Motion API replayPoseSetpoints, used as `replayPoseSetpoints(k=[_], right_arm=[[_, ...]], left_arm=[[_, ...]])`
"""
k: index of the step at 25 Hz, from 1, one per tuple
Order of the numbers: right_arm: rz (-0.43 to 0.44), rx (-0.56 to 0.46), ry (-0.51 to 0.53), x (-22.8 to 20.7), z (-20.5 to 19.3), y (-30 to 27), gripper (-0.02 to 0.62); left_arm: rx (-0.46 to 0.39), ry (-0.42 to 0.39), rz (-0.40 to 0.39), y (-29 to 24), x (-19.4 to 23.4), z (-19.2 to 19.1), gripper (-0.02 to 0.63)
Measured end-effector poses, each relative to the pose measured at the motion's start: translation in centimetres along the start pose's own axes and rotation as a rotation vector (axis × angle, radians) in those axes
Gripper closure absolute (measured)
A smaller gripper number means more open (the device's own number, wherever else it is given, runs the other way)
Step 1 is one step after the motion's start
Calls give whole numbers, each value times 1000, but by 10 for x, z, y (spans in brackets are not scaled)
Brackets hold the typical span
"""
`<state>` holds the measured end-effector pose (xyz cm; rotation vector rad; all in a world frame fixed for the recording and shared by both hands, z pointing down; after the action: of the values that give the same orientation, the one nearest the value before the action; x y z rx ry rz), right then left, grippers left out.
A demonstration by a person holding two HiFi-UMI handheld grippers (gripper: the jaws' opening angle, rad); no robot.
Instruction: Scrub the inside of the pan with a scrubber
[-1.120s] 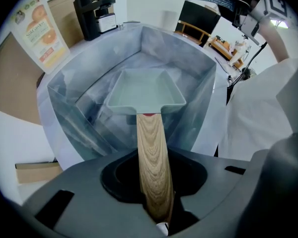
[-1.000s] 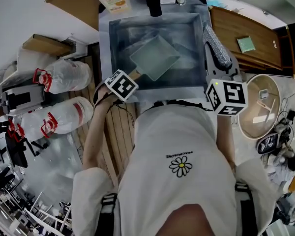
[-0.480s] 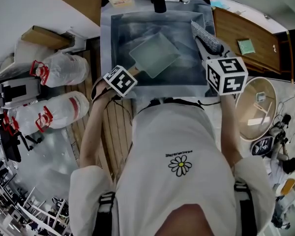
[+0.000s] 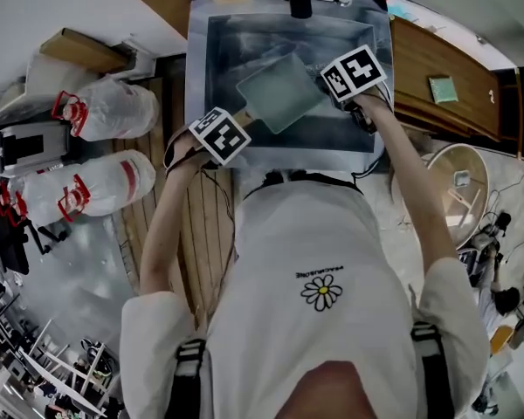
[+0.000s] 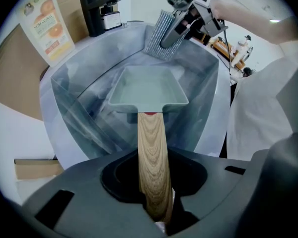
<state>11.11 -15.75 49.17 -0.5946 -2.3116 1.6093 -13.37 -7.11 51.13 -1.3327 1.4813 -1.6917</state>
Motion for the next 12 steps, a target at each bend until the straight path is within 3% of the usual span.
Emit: replayPoseSetpoints(k=[5, 12], right_arm=[[5, 145, 43, 7, -6, -37, 532], [-4, 230, 7, 7, -4, -64, 532]], left_arm=[[-2, -6, 7, 0, 2, -1, 492], [-4, -11, 7, -1, 3, -2, 492]])
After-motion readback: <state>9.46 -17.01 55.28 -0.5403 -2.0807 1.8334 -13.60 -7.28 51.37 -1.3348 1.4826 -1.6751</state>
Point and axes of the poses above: the fingertips, and each gripper's own axes: y backward along the fingers, x to its left, z out of its top, the point moved 6 cm from there along y, backward along the fingers, and after that the axes turned 14 degrees about -z, right-handed, at the moved point
